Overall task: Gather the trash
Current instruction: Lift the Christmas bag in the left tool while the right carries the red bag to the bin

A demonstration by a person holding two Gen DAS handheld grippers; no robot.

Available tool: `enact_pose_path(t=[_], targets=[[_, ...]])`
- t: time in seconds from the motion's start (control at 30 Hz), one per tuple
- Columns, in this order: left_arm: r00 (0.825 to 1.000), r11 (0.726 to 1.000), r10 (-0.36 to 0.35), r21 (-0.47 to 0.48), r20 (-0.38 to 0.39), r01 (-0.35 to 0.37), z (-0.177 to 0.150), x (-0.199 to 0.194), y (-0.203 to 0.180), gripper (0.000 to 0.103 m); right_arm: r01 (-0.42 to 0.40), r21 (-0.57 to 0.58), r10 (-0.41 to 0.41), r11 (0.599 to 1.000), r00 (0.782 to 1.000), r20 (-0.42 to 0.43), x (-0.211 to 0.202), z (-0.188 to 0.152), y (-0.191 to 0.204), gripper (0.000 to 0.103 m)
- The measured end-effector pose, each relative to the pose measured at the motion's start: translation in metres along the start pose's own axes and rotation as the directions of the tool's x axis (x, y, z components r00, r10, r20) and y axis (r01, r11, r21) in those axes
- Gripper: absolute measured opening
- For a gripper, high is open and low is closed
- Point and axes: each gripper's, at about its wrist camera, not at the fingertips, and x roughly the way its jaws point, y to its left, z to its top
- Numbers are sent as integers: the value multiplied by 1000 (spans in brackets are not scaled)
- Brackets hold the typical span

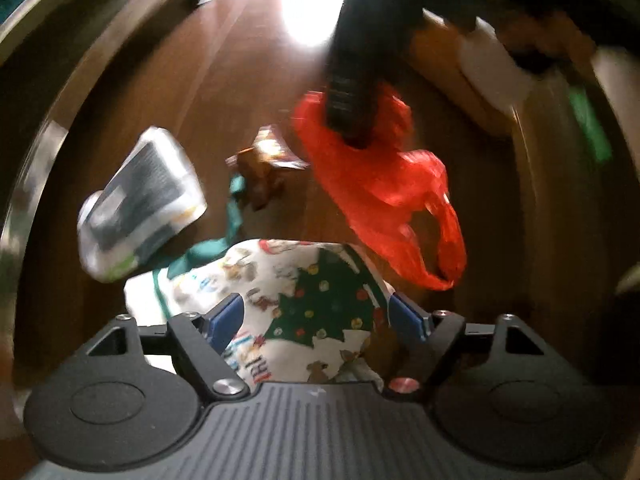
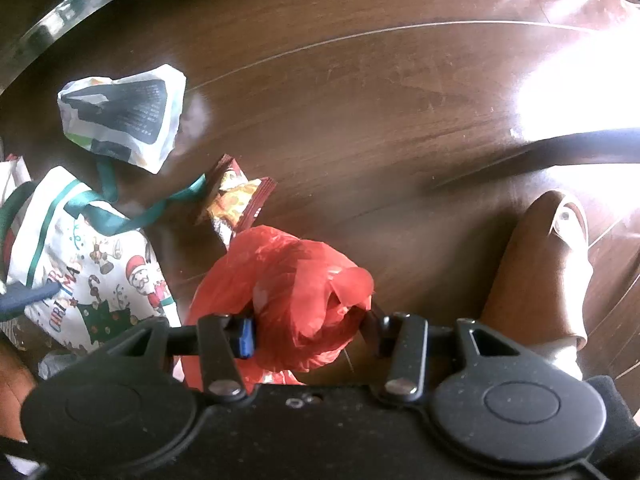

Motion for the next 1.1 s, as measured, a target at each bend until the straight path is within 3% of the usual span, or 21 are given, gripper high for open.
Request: enact_pose_path(t=[0.07,0.1,0.23,0.43,0.53,0.6,0.67,0.77,0.83,1.1], targets=[[994,977,110,186,-2,-108,3,15,-29,79,1,7,-1,1000,1000,-3,0,1,-3,48],[992,962,125,247,-1,-121,3,22,-40,79,3,7,-3,1000,1000,-5,0,1,-4,48],[989,953,143,275,-43,-125,7,47,-51,79,9,22,-9,1000,1000,-20,6,0,-6,48],[981,916,190,367,-40,-162,7,69,-59,79,4,24,-3,1000,999,-36,16,1,-3,48],[981,929,192,329,-39,-169,11,71,-53,79,8,24,-7,1000,999,-40,18,1,-4,48],[981,938,189,305,-41,-168,12,71,-48,71,11,30,-10,999,999,-41,19,1,-6,48],[978,947,202,262,-44,-184,14,70,-40,48,14,33,-12,999,999,-42,19,2,-6,48],[983,971,181,163,-35,-173,18,62,-25,29,20,30,-19,999,999,-42,19,1,-4,48],[985,983,171,69,-11,-169,21,50,-11,22,30,26,-29,999,999,-40,17,2,-3,47],[980,970,195,-153,37,-188,22,-2,34,11,45,-8,-45,999,999,14,-14,-3,9,47]])
